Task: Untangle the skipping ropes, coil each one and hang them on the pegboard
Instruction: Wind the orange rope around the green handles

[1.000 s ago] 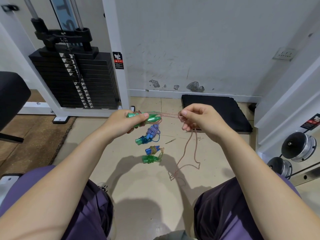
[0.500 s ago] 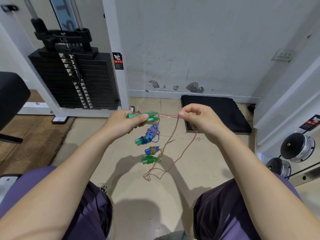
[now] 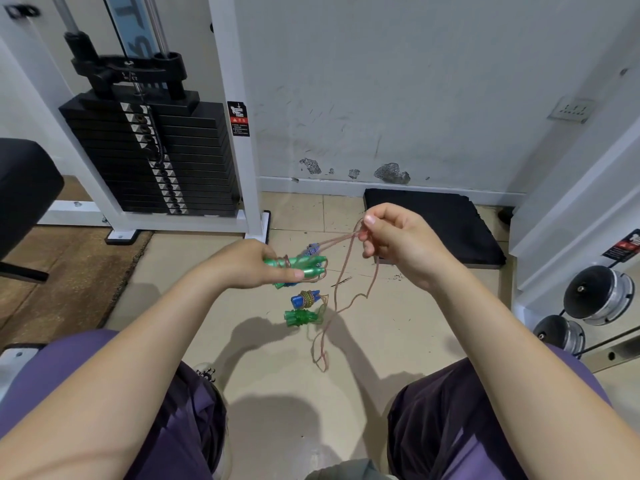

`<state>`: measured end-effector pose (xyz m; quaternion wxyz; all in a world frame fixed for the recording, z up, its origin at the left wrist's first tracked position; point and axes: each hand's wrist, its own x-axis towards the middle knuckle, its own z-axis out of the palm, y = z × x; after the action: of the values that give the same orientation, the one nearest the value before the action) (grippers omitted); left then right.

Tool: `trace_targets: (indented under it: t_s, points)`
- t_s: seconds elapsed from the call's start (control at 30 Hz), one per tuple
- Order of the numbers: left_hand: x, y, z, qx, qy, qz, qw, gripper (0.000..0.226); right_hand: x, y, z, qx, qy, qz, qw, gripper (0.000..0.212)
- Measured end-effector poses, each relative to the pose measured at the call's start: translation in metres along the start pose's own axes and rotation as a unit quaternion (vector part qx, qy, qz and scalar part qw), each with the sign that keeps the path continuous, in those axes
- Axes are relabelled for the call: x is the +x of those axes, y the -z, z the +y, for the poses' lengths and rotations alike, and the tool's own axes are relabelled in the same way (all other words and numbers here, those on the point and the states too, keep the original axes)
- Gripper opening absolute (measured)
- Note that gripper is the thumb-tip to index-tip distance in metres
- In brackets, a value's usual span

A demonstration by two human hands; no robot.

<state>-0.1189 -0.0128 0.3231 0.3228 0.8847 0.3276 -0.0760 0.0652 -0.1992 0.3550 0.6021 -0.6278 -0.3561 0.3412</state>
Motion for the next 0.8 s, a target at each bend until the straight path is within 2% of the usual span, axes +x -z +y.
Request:
trace_targets:
  t_s: [0.07,0.17,0.2,0.3,0.37,0.43,0.5,0.57,0.67,0.73,0.8]
  points:
    - [-0.001,-0.005,0.007,0.023,-0.026,-0.009,0.999,0.075,-0.002,-0.007,0.002,-0.004,0.003,-0.052,0.999,0.011]
    - [-0.009,-0.011,0.024,-0.163,-0.107,0.02,0.981,0.098,-0.003,-0.018,0.004,0.013,0.01,-0.099,0.995,0.009]
    - [-0.01,-0.013,0.028,-0.233,-0.137,0.017,0.963,0.093,-0.003,-0.022,0.005,0.017,0.015,-0.103,0.994,0.008]
    - [-0.013,-0.019,0.038,-0.409,-0.184,-0.011,0.894,0.042,-0.002,-0.025,0.005,0.016,0.024,-0.089,0.996,0.007]
    - [-0.015,-0.019,0.042,-0.435,-0.172,0.019,0.884,0.02,0.0,-0.024,0.005,-0.034,0.026,-0.06,0.997,0.006]
    - [-0.014,-0.018,0.042,-0.433,-0.165,0.039,0.885,0.012,0.001,-0.022,0.006,-0.093,0.02,-0.037,0.995,0.009]
    - [-0.013,-0.016,0.043,-0.439,-0.161,0.051,0.882,0.011,0.001,-0.023,0.006,-0.107,-0.004,-0.044,0.993,0.015]
    - [-0.013,-0.015,0.044,-0.464,-0.155,0.047,0.871,0.01,0.001,-0.023,0.006,-0.089,-0.035,-0.083,0.992,0.022]
    - [-0.012,-0.01,0.043,-0.535,-0.144,-0.011,0.833,0.011,-0.002,-0.019,0.002,-0.11,-0.041,-0.135,0.984,0.031]
    - [-0.011,-0.001,0.04,-0.578,-0.135,-0.021,0.804,0.013,-0.004,-0.013,-0.002,-0.144,-0.025,-0.117,0.982,0.031]
    - [-0.011,0.01,0.031,-0.551,-0.137,0.017,0.823,0.028,-0.004,-0.005,-0.006,-0.088,-0.006,-0.069,0.994,0.029]
